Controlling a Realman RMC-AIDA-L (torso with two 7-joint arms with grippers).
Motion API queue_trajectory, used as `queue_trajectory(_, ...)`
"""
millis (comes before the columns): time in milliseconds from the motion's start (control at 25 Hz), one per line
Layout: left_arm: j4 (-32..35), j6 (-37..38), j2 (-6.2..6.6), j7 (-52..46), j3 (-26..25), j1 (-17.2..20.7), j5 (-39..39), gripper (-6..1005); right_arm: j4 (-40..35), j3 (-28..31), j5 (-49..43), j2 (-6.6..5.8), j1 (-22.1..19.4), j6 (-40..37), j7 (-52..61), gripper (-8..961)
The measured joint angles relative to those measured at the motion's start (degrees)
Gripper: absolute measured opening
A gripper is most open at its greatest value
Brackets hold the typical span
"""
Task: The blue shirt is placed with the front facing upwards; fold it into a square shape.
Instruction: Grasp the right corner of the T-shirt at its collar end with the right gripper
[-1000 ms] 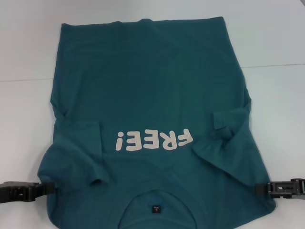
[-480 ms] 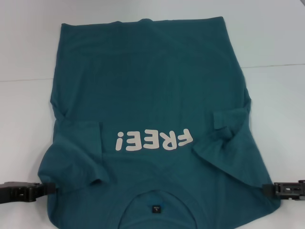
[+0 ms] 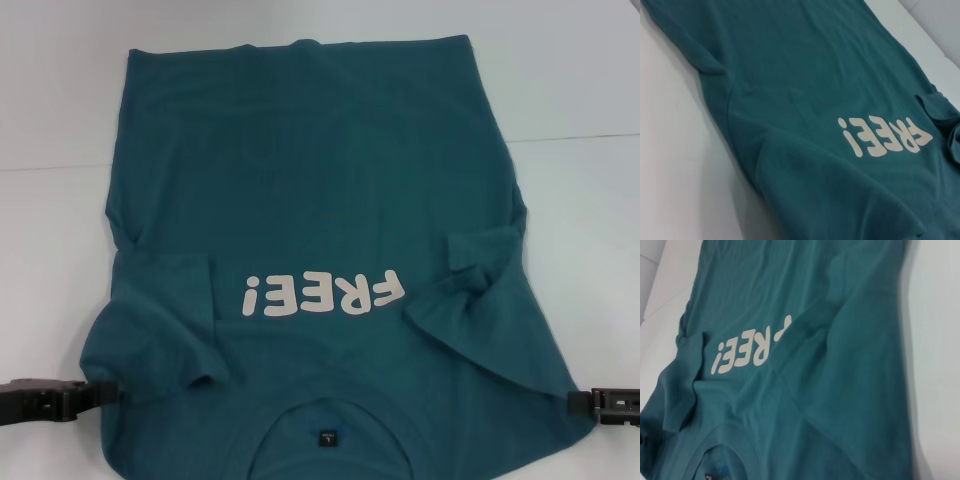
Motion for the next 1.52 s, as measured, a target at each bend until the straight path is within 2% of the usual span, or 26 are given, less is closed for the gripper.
queue_trajectory(640, 0.0, 0.0, -0.02, 0.2, 0.0, 0.0, -0.4, 7, 0.3, -0.5, -2.5, 1.3, 2.7, 0.1, 0.2, 936)
queue_trajectory(1000, 0.0, -0.5, -0.02, 0.2, -0.1, -0.1, -0.4, 7, 0.4, -0.1, -1.1, 1.57, 3.9, -2.3, -0.1, 935)
queue_trajectory(1280, -0.1, -0.8, 0.03, 0.1, -0.1, -0.2, -0.4, 7, 0.4, -0.5, -1.3, 2.67, 5.7, -2.9, -0.2, 934)
queue_trajectory(1360, -0.6, -1.0, 0.14, 0.2, -0.1, -0.3, -0.4, 7, 0.3, -0.5, -1.4, 2.58, 5.6, -2.5, -0.2, 933)
queue_trajectory(1520, -1.3, -1.3, 0.26, 0.2, -0.1, -0.5, -0.4, 7, 0.4, 0.0, -1.4, 1.48, 4.0, -1.7, 0.0, 933)
